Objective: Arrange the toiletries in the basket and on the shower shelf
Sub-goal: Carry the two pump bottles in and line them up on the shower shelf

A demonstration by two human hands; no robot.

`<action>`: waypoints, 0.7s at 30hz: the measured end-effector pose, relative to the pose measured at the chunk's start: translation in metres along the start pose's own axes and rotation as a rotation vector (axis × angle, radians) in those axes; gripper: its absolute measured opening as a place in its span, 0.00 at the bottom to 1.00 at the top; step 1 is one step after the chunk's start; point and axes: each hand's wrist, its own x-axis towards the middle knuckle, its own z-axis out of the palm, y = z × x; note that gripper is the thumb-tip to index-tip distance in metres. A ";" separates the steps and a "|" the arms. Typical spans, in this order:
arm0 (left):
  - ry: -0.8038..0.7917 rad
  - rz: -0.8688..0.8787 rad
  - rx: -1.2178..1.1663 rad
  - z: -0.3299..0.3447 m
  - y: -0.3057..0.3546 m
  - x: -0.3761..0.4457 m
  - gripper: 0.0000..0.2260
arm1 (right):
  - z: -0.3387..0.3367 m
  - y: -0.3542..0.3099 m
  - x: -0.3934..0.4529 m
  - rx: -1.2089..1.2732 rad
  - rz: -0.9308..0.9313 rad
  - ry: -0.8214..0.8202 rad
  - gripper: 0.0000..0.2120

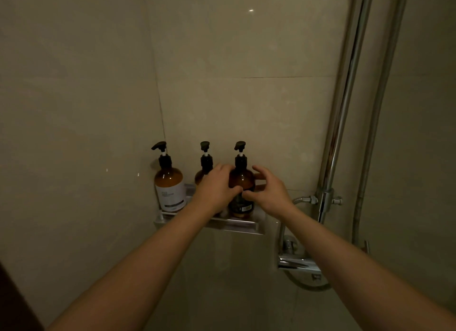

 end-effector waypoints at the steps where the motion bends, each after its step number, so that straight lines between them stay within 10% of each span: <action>1: 0.005 -0.001 0.012 -0.001 -0.001 0.001 0.26 | -0.001 0.000 0.001 -0.001 -0.002 -0.014 0.43; 13: 0.277 0.030 -0.124 -0.042 0.031 0.022 0.23 | 0.001 -0.006 0.002 -0.021 0.001 0.021 0.41; 21: 0.021 0.157 0.119 -0.051 0.035 0.039 0.23 | 0.000 -0.015 0.004 -0.088 -0.001 -0.029 0.44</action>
